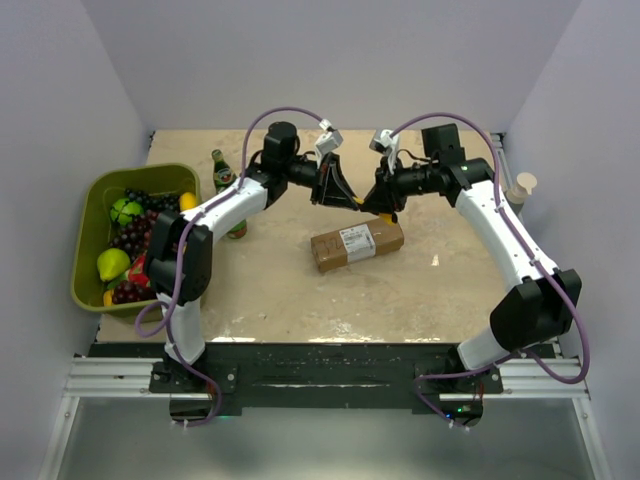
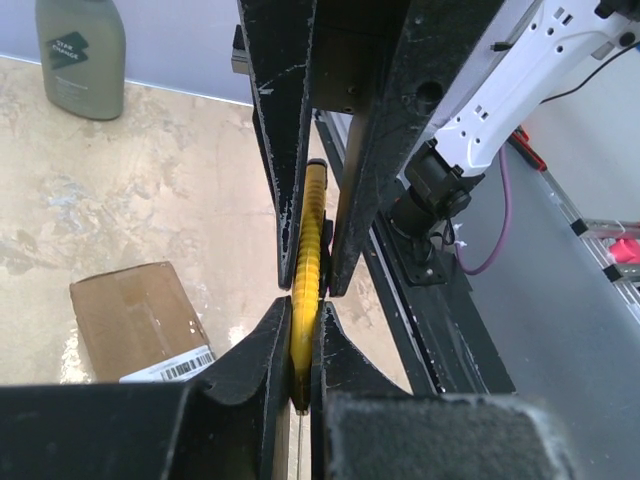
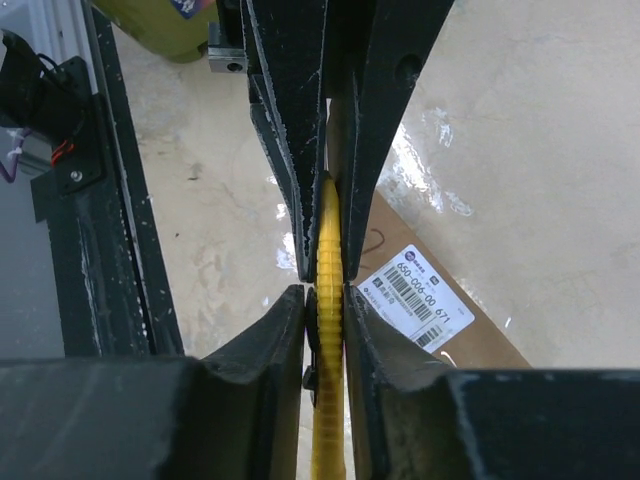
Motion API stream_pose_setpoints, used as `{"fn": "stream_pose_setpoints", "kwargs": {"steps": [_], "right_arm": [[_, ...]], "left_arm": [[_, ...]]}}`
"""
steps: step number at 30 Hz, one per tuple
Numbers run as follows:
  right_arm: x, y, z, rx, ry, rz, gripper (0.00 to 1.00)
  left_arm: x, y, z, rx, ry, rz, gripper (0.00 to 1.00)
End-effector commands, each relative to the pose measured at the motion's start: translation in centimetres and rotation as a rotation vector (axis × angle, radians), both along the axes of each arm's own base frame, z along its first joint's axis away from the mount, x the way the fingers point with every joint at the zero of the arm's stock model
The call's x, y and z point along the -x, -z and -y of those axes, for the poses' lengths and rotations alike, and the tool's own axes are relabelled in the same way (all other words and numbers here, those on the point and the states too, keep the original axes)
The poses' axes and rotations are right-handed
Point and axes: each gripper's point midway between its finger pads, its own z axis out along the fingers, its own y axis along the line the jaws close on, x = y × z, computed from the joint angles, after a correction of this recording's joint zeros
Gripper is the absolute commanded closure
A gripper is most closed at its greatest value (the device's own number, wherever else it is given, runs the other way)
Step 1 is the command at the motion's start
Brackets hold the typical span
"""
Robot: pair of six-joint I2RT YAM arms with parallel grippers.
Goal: Unpack the express box
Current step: Pick up the knife from the center of the board.
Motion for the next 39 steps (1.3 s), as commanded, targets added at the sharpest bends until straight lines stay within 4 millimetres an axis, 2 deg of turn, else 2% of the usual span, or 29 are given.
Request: {"fn": "stream_pose_setpoints", "kwargs": {"steps": [1,4,5,7,8,11,12,13,17,20,22,23,24,25,26,28,32,33,34,35,36,39], "right_arm": [[-0.2,-1.0,0.0,-0.017,-0.023,0.042,0.83],[0.2,-0.4,0.1,-0.007,-0.029,0.026,1.00],[0.3,-0.4,0.1,-0.007,-0.028,0.021,1.00],[0.5,-0.7,0.3,-0.005,-0.024,0.023,1.00],[0.4,-0.6,0.6,0.016,-0.001,0.022,1.00],[0.2,-1.1,1.3,0.044,0.054,0.036,1.00],[0.2,-1.0,1.5,0.056,0.061,0.039,1.00],[0.3,-1.0,1.5,0.064,0.053,0.040,1.00],[0.4,-0.8,1.4,0.057,0.039,0.032,1.00],[0.7,-0.8,1.1,0.040,0.017,0.020,1.00],[0.7,-0.8,1.0,0.041,0.007,0.021,1.00],[0.7,-0.9,1.0,0.043,0.003,0.029,1.00],[0.7,-0.7,1.1,0.048,-0.002,0.028,1.00],[0.6,-0.8,1.1,0.052,-0.006,0.036,1.00],[0.6,-0.8,1.1,0.054,-0.005,0.038,1.00],[0.5,-0.9,1.1,0.054,-0.002,0.039,1.00],[0.6,-1.2,1.1,0.046,-0.006,0.059,1.00],[0.9,-1.3,1.0,0.037,-0.021,0.062,0.80],[1.1,-1.0,1.1,0.036,-0.029,0.058,0.64],[1.4,-1.1,1.1,0.029,-0.031,0.054,0.56],[1.7,-1.2,0.9,0.009,-0.043,0.044,0.47],[2.2,-1.1,0.5,-0.025,-0.057,0.018,0.44]], "left_arm": [[0.1,-1.6,0.3,0.027,0.022,0.035,1.00],[-0.1,-1.8,0.3,0.027,0.009,0.037,1.00],[-0.5,-1.5,0.5,0.022,-0.011,0.030,1.00],[-1.0,-1.4,0.6,0.016,-0.040,0.027,0.88],[-1.2,-1.3,0.4,0.007,-0.058,0.019,0.72],[-2.0,-0.6,0.1,-0.014,-0.092,0.018,0.58],[-2.3,-0.6,-0.1,-0.015,-0.098,0.036,0.57],[-2.3,-0.5,-0.3,-0.019,-0.097,0.034,0.58],[-1.6,-0.6,-0.1,0.006,-0.046,0.034,0.85],[-0.9,-0.8,0.4,0.013,-0.021,0.017,0.84],[-0.4,-0.7,0.8,0.014,-0.004,0.015,0.80],[-0.3,-0.7,1.0,0.014,0.001,0.017,0.74],[-0.1,-0.7,1.3,0.015,0.008,0.018,0.74],[0.3,-0.7,1.5,0.018,0.024,0.021,0.76],[0.2,-0.7,1.6,0.019,0.029,0.024,0.85],[0.5,-0.9,1.9,0.027,0.056,0.032,0.98],[0.8,-1.1,1.8,0.046,0.095,0.038,1.00],[0.9,-1.3,1.4,0.037,0.092,-0.006,1.00],[0.8,-2.4,1.2,0.092,0.102,0.082,1.00],[1.3,-1.7,0.7,0.099,0.104,0.070,1.00],[2.0,-2.2,0.1,0.077,0.101,-0.044,1.00],[2.2,-2.2,-0.2,0.098,0.104,-0.001,1.00]]}}
